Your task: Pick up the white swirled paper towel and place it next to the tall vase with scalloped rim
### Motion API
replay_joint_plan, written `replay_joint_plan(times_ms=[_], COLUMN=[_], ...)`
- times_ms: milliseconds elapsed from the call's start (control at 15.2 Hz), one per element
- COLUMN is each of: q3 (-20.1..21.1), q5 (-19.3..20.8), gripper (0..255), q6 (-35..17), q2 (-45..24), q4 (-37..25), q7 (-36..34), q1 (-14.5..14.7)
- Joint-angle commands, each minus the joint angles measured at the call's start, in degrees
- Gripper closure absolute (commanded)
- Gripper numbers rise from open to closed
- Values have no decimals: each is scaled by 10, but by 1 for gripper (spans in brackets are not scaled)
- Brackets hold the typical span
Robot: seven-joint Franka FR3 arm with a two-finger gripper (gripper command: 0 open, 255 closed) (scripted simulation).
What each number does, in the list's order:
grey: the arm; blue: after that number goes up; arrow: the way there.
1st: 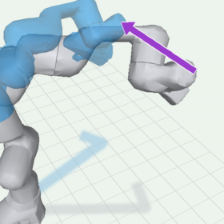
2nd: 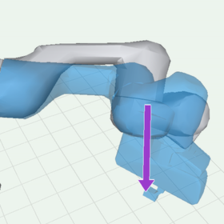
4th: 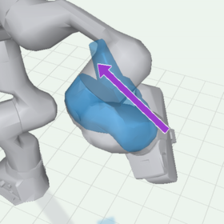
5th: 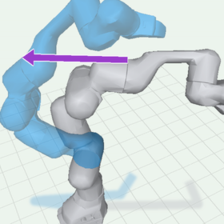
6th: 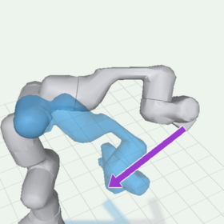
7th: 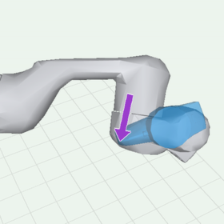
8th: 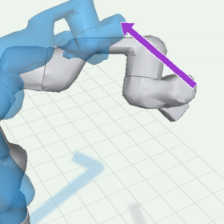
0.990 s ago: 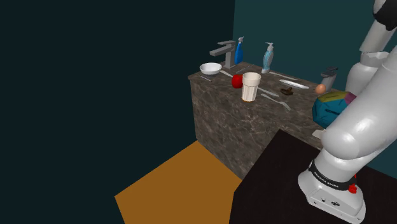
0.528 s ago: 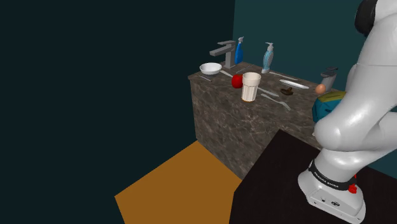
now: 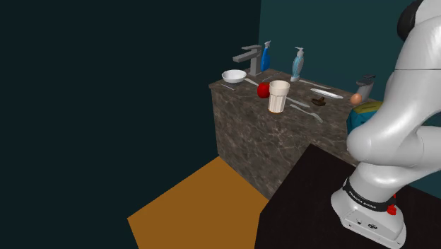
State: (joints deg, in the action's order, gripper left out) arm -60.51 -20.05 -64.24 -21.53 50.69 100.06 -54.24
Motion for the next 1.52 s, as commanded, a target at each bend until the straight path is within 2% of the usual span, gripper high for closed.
replay_joint_plan(times_ms=[0,330,660,990,1452], q3=[-13,-26,-30,-28,-21], q5=[33,85,127,162,197], gripper=[255,255,255,255,255], q6=[-38,-106,-162,-211,-272], q2=[29,80,124,161,200], q4=[64,167,247,314,393], q7=[-4,-24,-46,-68,-93], q1=[50,124,173,204,226])
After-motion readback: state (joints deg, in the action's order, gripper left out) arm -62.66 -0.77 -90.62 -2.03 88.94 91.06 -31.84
